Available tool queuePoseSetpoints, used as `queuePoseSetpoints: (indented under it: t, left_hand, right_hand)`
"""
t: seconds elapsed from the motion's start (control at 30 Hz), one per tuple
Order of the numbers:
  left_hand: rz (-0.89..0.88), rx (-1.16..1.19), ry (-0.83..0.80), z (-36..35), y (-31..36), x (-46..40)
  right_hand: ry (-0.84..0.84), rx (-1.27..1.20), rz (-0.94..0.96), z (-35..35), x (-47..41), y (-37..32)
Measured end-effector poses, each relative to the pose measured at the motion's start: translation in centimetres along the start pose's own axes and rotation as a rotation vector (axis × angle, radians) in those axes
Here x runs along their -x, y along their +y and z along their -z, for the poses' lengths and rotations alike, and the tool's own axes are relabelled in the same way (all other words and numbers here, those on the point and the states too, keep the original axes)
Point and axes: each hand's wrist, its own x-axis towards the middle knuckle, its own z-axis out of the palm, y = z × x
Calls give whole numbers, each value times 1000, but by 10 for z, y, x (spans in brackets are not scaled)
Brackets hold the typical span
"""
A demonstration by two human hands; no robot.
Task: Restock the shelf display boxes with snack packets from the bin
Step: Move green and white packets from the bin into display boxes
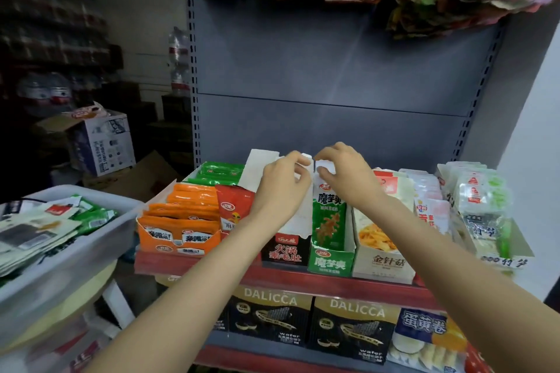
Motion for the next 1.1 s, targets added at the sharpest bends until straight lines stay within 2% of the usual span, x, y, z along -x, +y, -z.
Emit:
queuePoseSetpoints:
  t: [0.1,0.2,0.37,0.53,0.67,0.77,0.97,1.1]
  left_hand:
    - [-87,60,111,40,9,12]
    - [-87,16,194,86,-5,24]
    - [136,-201,273,178,-83,46]
    - [413,-374,261,269,-174,74]
    - [553,-521,189,323,-236,95]
    - [607,-621,47,345,-269,106]
    - [706,-460,-285,360,-324,130]
    - [660,-517,-244,354,-337,135]
  right_hand:
    - [49,-222,20,5,-3,-39]
    - [41,-334,79,4,-9,-93]
    - [-57,-445,180,-25,-23,-196]
    - [-291,-503,245,-92,-42,-294]
    - [-452,-489,248,-159,-53,-350]
    - [-542,-458,244,-207,-58,-378]
    - [-790,-511,310,-269,-64,-414]
    - [-774,-334,348,-286,-68,-424]
